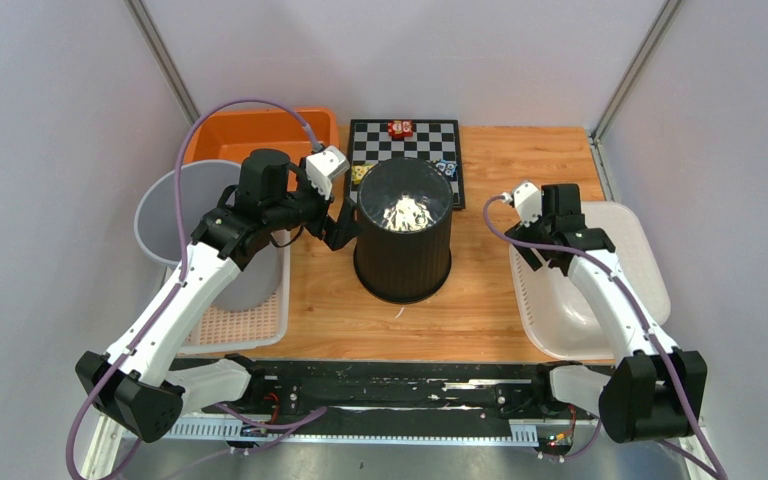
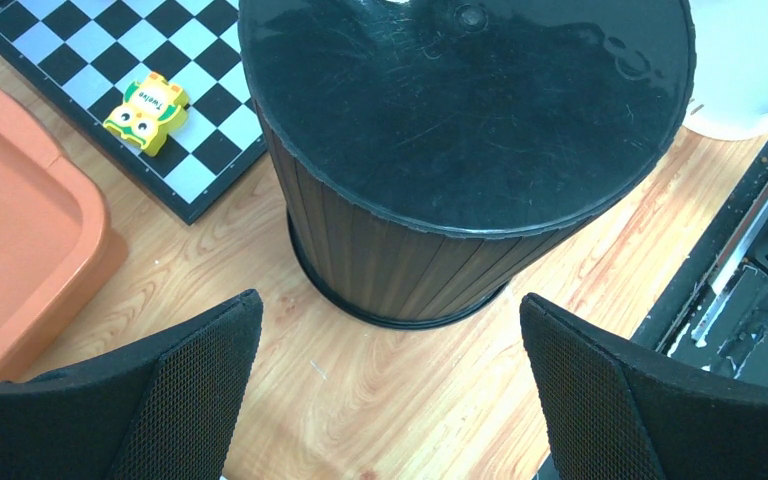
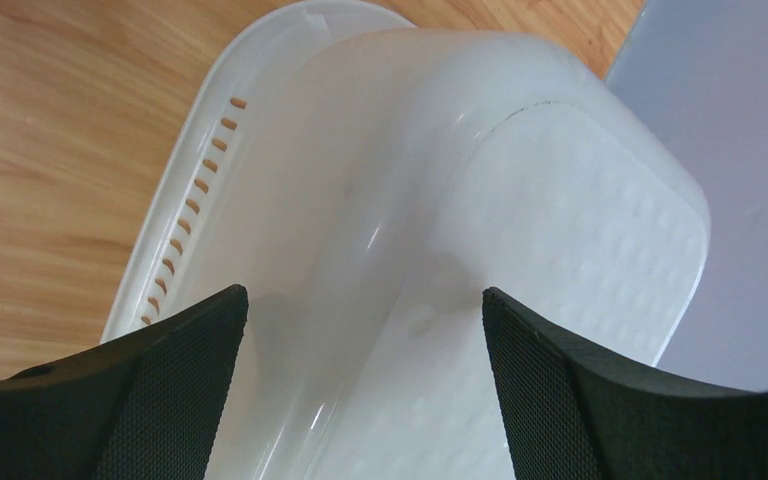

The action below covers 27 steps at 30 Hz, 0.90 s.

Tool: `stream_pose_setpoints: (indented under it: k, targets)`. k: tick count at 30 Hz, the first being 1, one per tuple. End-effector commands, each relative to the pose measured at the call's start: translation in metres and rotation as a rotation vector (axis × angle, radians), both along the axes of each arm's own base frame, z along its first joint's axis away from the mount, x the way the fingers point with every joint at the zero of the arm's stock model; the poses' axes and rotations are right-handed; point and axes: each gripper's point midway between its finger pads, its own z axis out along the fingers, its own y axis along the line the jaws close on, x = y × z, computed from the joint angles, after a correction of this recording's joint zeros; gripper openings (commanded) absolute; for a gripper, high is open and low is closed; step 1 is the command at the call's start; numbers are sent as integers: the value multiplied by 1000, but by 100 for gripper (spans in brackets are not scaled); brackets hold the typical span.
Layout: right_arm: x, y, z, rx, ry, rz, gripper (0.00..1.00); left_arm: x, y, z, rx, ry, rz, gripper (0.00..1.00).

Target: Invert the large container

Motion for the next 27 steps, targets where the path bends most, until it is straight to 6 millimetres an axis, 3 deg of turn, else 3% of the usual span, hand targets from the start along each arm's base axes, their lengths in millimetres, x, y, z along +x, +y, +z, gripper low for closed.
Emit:
stream_pose_setpoints:
  k: [1,9,16,24,27]
  targets:
    - [-44,-25,-19,-107,145,-18,88,5,-4,2,1,-14,-3,100]
    - [-80,-44,-19,-108,207,-87,86,14,1,6,6,-37,43,100]
    - [-104,-31,-19,-35,280,-67,85,14,-5,-2,5,1,18,100]
    - [-118,-23,3,3,310,-36,84,9,-12,-10,-2,27,-29,100]
    - [-112,-10,24,58,249,35,87,9,-16,-12,-10,43,-47,100]
